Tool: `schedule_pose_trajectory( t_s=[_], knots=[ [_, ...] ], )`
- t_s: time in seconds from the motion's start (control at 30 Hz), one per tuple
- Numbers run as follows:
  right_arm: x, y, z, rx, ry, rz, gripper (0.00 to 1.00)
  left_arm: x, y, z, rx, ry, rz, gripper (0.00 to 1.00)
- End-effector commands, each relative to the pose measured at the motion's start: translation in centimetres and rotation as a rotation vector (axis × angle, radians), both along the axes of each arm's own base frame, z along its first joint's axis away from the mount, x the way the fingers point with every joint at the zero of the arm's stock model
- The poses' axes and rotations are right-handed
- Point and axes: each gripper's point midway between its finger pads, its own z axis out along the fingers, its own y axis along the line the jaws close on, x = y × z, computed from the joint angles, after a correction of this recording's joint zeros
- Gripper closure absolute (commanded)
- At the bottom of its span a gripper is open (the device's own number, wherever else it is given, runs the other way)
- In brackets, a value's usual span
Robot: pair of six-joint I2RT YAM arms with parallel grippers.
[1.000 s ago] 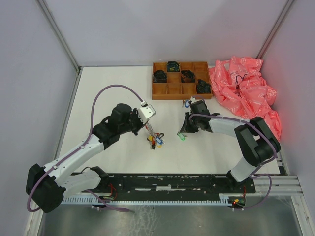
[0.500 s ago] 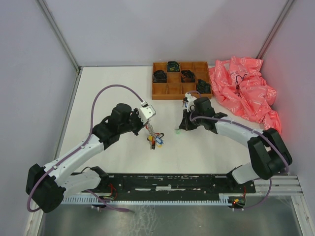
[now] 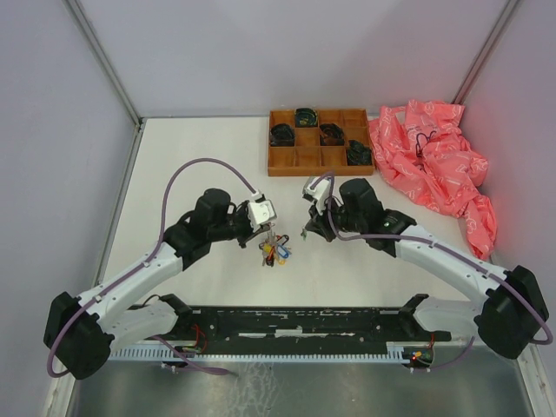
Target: Put the keys on the keyring
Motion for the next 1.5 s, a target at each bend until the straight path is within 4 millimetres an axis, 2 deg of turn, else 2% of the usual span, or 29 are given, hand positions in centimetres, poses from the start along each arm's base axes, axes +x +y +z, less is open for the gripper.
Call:
schedule_pose_trajectory(
  t_s=[0.0,0.13,0.23,0.5,0.77,0.93,1.13,1.47],
  knots=[
    [-0.1,1.0,4.3,0.019,-0.194,0.098,0.99,-0.4,-1.6,3.0,-0.065,-0.153,-0.149,0.97],
    [-0.7,1.3,6.0,0.037,-0.291,0.157,0.99,-1.0,-2.2,3.2,-0.071,-0.211,-0.234,0.97],
    [-1.5,1.7,6.3,0.034,-0.336,0.235,0.99,-1.3,-2.5,3.3,-0.068,-0.274,-0.288,0.97],
    [-3.0,3.5,6.0,0.059,-0.468,0.392,0.99,-2.5,-2.8,2.8,-0.077,-0.411,-0.398,0.97],
    [-4.4,5.0,5.0,0.043,-0.631,0.488,0.99,-2.5,-2.7,2.0,-0.084,-0.421,-0.387,0.97],
    [-4.3,5.3,3.8,-0.024,-0.673,0.484,0.99,-2.3,-2.6,2.0,-0.083,-0.434,-0.375,0.97],
    [-3.6,5.6,4.0,-0.055,-0.751,0.439,0.99,-2.2,-2.4,1.7,-0.066,-0.455,-0.367,0.97],
    [-3.4,5.8,3.9,-0.079,-0.745,0.419,0.99,-2.2,-2.3,1.9,-0.065,-0.464,-0.363,0.97]
  ],
)
